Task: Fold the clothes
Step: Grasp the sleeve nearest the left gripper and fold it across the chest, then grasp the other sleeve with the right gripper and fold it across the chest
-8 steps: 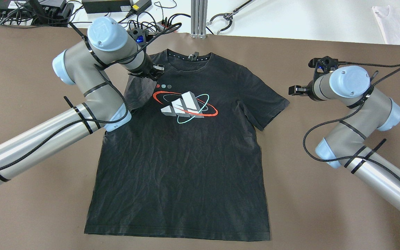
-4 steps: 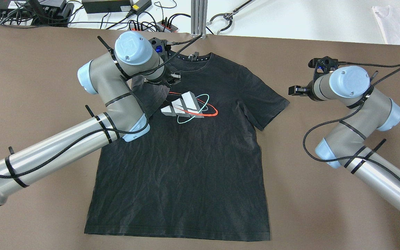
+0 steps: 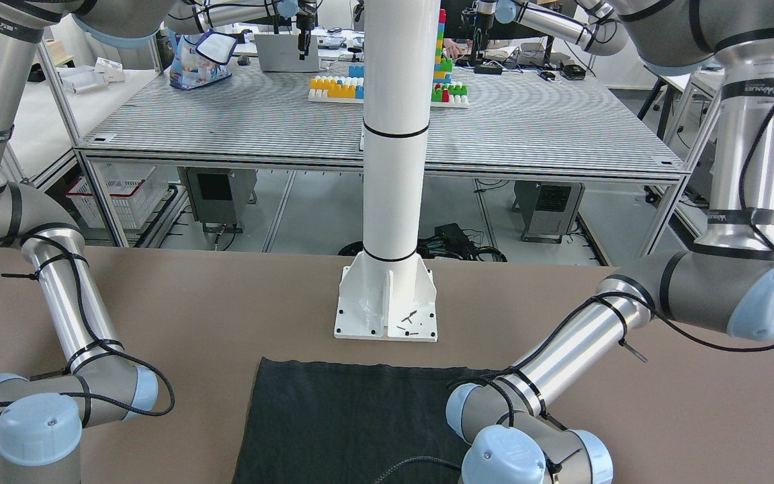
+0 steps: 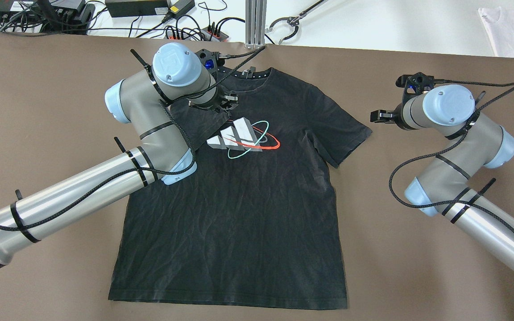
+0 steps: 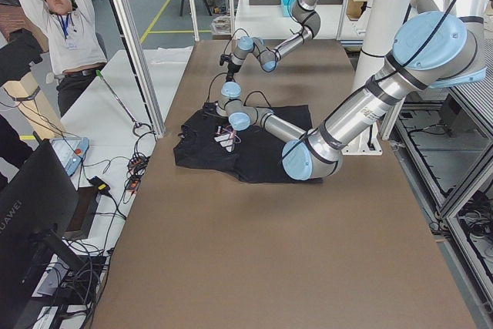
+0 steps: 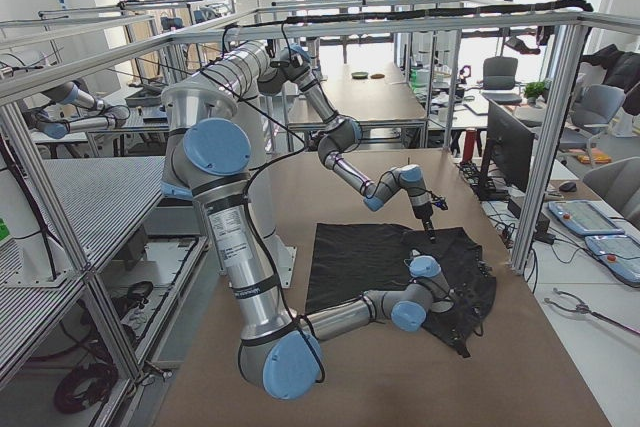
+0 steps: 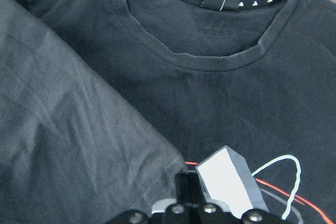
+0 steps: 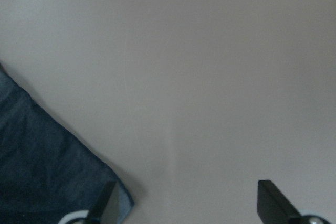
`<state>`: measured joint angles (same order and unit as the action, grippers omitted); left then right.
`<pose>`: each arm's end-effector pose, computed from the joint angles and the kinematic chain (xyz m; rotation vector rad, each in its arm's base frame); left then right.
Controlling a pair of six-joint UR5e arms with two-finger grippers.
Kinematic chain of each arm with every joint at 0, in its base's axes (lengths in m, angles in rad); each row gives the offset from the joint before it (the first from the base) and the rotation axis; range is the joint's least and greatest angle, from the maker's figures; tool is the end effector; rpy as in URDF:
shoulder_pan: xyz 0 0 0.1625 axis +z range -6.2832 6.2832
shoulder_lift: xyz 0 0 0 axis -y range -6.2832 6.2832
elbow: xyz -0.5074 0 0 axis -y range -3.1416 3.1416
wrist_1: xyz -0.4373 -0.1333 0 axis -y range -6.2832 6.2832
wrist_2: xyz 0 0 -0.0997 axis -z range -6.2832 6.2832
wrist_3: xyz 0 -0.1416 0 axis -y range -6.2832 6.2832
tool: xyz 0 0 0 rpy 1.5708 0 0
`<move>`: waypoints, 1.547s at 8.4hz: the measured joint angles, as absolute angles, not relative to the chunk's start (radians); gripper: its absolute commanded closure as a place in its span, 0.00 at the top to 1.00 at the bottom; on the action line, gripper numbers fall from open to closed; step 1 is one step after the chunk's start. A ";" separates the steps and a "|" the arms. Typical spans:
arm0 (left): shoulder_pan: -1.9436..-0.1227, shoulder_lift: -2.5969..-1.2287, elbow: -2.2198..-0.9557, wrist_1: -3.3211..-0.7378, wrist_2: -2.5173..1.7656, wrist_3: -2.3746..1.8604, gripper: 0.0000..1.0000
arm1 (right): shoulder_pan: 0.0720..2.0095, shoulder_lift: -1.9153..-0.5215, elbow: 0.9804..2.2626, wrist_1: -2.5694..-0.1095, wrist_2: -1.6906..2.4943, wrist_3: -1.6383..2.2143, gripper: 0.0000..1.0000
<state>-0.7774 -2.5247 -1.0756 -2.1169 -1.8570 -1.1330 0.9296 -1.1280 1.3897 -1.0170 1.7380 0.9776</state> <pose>0.6288 -0.7498 0.2511 0.3549 0.9688 -0.1652 -0.3965 -0.7146 0.5310 0.4482 -0.6996 0.2487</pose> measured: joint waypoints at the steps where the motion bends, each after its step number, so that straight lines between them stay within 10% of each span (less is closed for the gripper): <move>1: -0.777 -2.525 -1.079 -2.119 -1.857 -1.134 1.00 | 0.929 -1.125 1.389 -1.016 1.739 0.979 0.93; 5: -0.776 -2.522 -1.081 -2.121 -1.858 -1.131 1.00 | 0.905 -1.102 1.367 -0.951 1.740 1.094 0.85; 8: -0.776 -2.519 -1.080 -2.122 -1.858 -1.129 1.00 | 0.874 -1.097 1.269 -0.817 1.727 1.155 0.52; 10: -0.776 -2.518 -1.080 -2.121 -1.857 -1.129 1.00 | 0.868 -1.095 1.231 -0.771 1.722 1.159 0.00; 13: -0.776 -2.518 -1.080 -2.121 -1.856 -1.129 1.00 | 0.867 -1.086 1.230 -0.763 1.721 1.177 0.00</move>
